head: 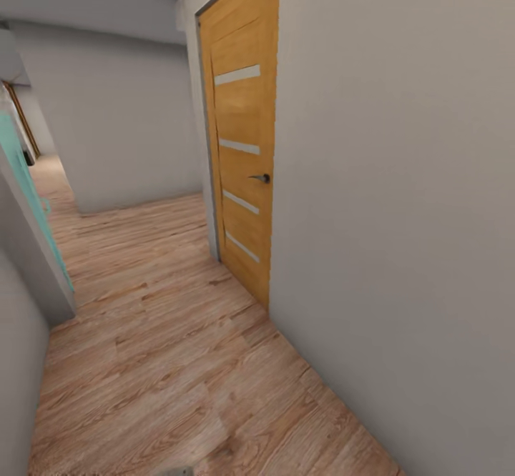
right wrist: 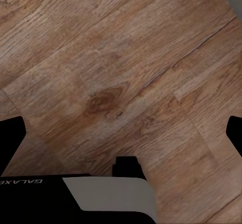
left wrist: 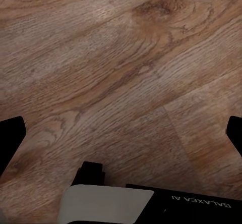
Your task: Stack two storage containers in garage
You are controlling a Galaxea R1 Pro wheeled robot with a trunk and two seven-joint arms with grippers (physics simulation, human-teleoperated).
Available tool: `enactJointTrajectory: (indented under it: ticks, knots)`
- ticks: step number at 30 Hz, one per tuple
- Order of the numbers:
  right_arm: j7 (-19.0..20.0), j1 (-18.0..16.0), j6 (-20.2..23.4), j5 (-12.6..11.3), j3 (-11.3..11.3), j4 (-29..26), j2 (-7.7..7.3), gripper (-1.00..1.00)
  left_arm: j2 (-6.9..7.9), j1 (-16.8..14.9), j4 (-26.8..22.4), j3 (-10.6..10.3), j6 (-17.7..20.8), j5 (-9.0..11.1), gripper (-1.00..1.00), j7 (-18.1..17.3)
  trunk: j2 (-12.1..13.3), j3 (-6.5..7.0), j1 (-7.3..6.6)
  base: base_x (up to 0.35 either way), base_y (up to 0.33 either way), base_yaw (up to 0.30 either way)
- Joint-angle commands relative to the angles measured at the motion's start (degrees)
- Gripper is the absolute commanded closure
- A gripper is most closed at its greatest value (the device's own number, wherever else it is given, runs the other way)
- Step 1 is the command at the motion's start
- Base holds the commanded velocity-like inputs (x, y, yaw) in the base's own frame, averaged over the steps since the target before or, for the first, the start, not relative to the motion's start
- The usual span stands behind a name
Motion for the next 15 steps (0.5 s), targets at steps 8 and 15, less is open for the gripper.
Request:
enactJointTrajectory:
  ticks: [8, 15]
  knots:
    - [-0.07, -0.06, -0.28, -0.55, 0.53, 0.16, 0.04, -1.0, 0.0, -0.04, 0.0, 0.04, -0.09, 0.48, -1.0, 0.11, -0.04, -0.22, 0.0, 0.0, 0.0, 0.251]
    - [-0.07, -0.06, -0.26, -0.55, 0.54, 0.16, 0.04, -1.0, 0.03, -0.04, 0.01, 0.04, -0.1, 0.53, -1.0, 0.11, -0.04, -0.33, 0.0, 0.0, 0.0, 0.187]
